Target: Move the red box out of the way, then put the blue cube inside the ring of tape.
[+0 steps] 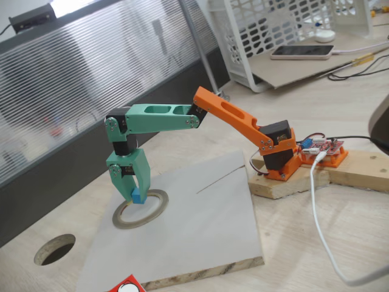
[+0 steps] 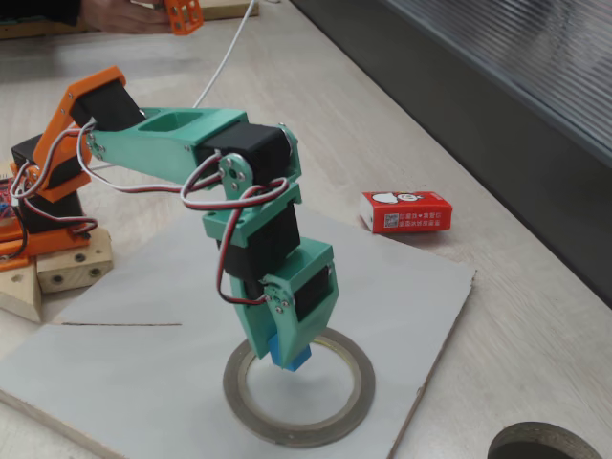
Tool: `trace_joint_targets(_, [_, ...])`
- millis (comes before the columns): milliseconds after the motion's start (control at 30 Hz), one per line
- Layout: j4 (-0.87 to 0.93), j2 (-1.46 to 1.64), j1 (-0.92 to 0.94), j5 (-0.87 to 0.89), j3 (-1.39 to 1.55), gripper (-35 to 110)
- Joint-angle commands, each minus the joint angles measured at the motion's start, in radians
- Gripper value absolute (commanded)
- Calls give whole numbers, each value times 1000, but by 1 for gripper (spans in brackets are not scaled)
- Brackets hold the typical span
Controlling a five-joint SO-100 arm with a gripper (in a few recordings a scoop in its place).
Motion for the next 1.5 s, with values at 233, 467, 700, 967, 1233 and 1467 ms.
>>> trace_joint_targets(233, [8,31,-5,26,-6,26])
trace_joint_targets(467, [120,31,-5,26,-6,48])
trace_joint_targets(700, [149,31,-5,21,-6,49])
trace_joint_targets(967, [149,32,3,21,-6,49])
trace_joint_targets(1233, [149,34,-2,25,-18,49])
trace_joint_targets(1467, [149,43,5,26,-6,49])
